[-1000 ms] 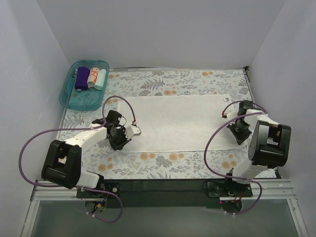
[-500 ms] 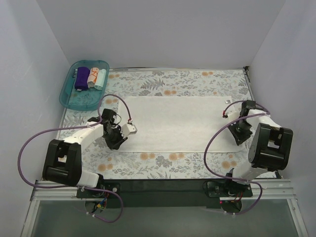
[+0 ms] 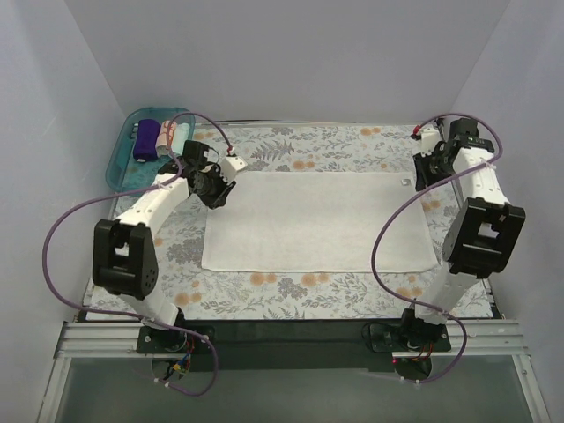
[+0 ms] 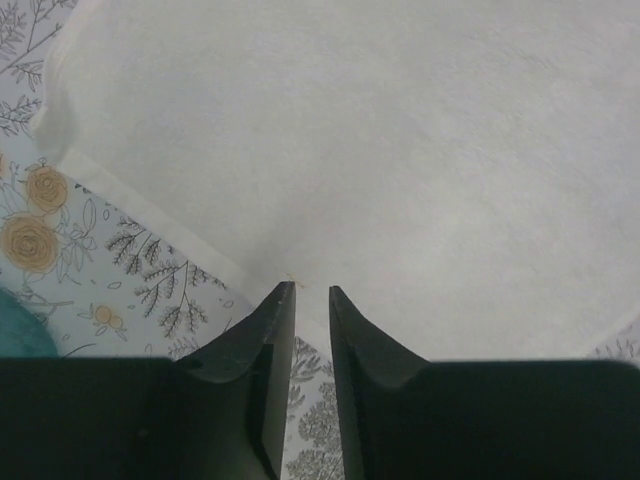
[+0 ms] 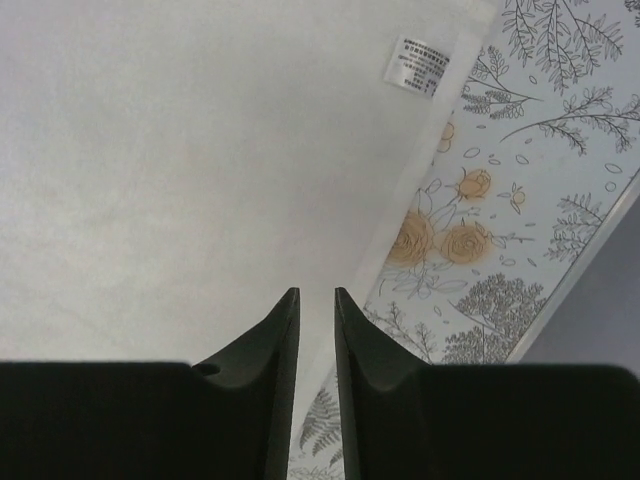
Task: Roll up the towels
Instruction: Flatten the towel
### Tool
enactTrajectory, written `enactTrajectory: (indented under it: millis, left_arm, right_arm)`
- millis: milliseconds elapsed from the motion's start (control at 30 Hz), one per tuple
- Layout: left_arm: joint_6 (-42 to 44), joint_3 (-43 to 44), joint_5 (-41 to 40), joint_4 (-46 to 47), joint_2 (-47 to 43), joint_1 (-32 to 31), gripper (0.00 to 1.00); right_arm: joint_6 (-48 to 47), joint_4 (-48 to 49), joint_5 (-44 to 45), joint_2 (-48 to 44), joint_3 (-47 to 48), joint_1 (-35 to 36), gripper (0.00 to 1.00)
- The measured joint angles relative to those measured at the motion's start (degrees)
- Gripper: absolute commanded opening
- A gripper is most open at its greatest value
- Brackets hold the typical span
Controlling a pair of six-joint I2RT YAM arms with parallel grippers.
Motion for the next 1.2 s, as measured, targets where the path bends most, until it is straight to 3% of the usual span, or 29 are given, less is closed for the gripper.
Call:
enactTrajectory:
  millis: [167, 333, 567, 1000, 1133, 1200]
  left_arm:
    - [-7.2, 2.9, -4.7, 8.2, 12.6, 0.0, 0.07]
    - [-11.5, 4.7, -10.3, 14.7, 19.4, 0.0, 0.0]
    - [-13.3, 9.4, -18.6, 19.3, 25.7, 0.6, 0.0]
    - [-10.4, 16.3, -23.3, 19.9, 31.1, 5.3, 0.0]
    - [-9.6, 17.8, -23.1, 18.1, 31.7, 5.8, 0.03]
    - [-9.3, 18.5, -21.0, 16.0, 31.6, 6.0, 0.1]
  right_arm:
    - [4.0, 3.6, 0.0, 9.1, 2.2, 0.0, 0.18]
    - [7.3, 7.7, 0.6, 13.2, 2.2, 0.0, 0.18]
    - [10.3, 13.7, 0.7, 18.1, 5.5, 0.0, 0.17]
    - [17.1, 20.4, 2.5, 26.9, 11.2, 2.8, 0.16]
    - [18.9, 21.2, 3.1, 29.1, 14.6, 3.9, 0.25]
    - [19.3, 21.2, 2.9, 29.2, 14.8, 4.2, 0.37]
